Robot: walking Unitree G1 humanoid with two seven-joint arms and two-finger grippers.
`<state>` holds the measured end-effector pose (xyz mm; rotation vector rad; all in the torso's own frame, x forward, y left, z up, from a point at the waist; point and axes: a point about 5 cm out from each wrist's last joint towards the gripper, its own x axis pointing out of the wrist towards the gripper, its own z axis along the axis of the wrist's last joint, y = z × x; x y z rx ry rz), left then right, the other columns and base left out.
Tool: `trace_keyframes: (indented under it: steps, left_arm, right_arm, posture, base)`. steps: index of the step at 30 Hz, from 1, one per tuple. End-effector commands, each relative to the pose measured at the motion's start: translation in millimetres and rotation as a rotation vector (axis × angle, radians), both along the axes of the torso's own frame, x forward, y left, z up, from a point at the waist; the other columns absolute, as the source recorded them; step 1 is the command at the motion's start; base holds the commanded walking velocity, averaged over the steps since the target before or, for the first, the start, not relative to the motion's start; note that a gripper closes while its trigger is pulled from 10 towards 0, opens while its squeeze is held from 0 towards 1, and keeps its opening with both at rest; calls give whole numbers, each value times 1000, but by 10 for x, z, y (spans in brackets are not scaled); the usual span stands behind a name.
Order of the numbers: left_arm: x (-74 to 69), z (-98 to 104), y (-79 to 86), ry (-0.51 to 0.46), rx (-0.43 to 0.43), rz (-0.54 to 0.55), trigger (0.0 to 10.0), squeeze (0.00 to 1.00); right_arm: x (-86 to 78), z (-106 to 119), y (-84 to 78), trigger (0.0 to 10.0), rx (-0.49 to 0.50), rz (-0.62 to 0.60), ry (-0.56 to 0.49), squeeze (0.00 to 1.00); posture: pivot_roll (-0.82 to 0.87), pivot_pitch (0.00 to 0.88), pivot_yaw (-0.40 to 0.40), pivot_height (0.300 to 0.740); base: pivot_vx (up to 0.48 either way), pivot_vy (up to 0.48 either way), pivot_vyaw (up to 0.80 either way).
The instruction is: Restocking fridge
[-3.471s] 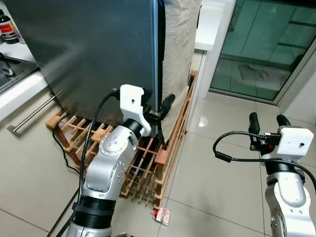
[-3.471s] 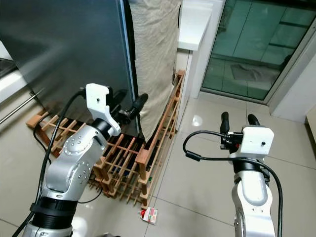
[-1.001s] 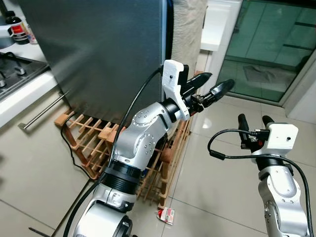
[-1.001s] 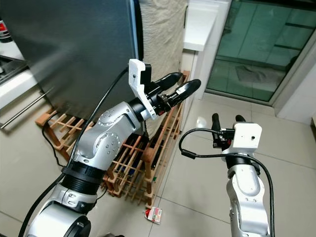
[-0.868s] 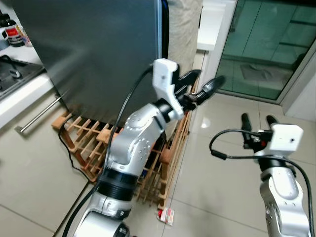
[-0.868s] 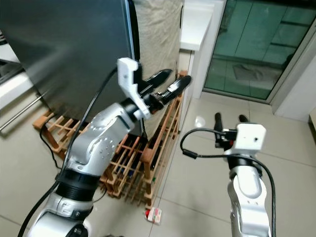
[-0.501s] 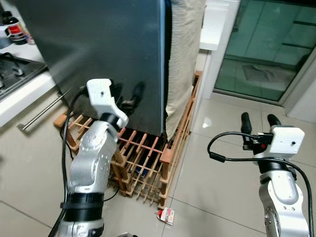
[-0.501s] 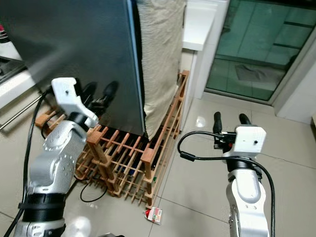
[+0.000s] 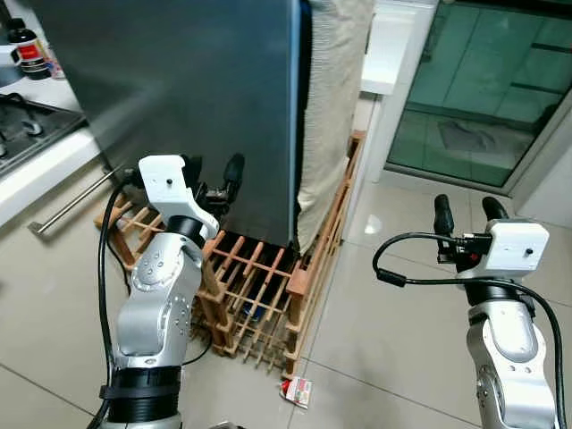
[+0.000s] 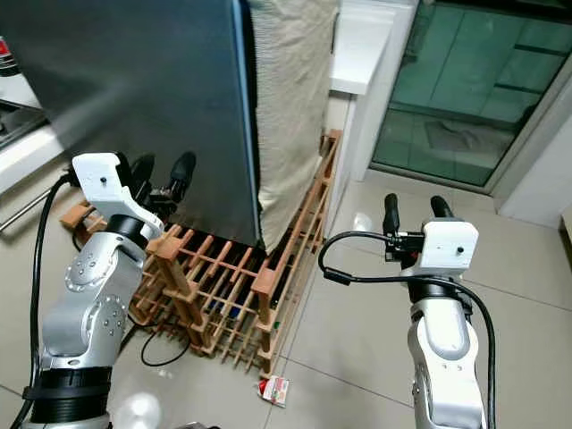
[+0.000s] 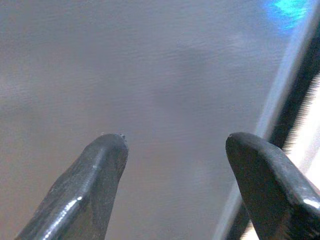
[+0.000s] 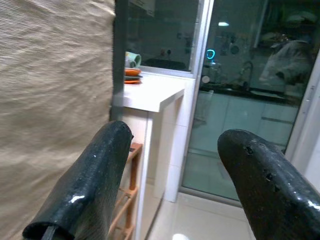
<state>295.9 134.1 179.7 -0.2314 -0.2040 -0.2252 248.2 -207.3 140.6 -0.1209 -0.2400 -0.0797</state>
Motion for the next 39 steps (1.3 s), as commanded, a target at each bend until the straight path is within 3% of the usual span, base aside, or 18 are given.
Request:
trace_keyframes:
  steps: [1,8,13,17,21,26,30,39]
  left_arm:
    - [-24,20,-16,-19,20,-4,10000,0]
    - [20,54,-1,-1,-26,50,10000,0]
    - [139,34,-95,17,47,22,10000,0]
    - [192,69,-158,5,57,8,10000,0]
    - [177,78,-217,6,44,-17,10000,0]
    - [156,43,-158,5,32,13,10000,0]
    - [153,36,-91,7,11,41,10000,0]
    - [139,56,-105,-4,15,49,10000,0]
  right_arm:
    - [26,19,-22,10000,-5,-10,-13,0]
    - [69,21,-38,10000,-14,0,-13,0]
    - [94,26,-36,10000,-17,6,-13,0]
    - [115,39,-27,10000,-20,10,-18,0]
    - [124,53,-32,10000,-24,9,-24,0]
    - [119,40,-27,10000,-24,12,-20,0]
    - [113,22,-27,10000,-25,16,-12,0]
    - [121,17,-23,10000,-28,22,-8,0]
  posture:
    - [-150,0,35,740]
    - [-149,0,25,740]
    - [-152,0,21,740]
    - [-152,0,21,740]
    - [-165,0,27,740]
    - [-166,0,30,740]
    - [-161,0,25,740]
    - [-158,0,23,740]
  base:
    - [0,-480,0]
    - [0,-69,0]
    - [0,0,0]
    - [0,0,0]
    - [0,0,0]
    - [0,0,0]
    - [0,-480,0]
    - [0,-480,0]
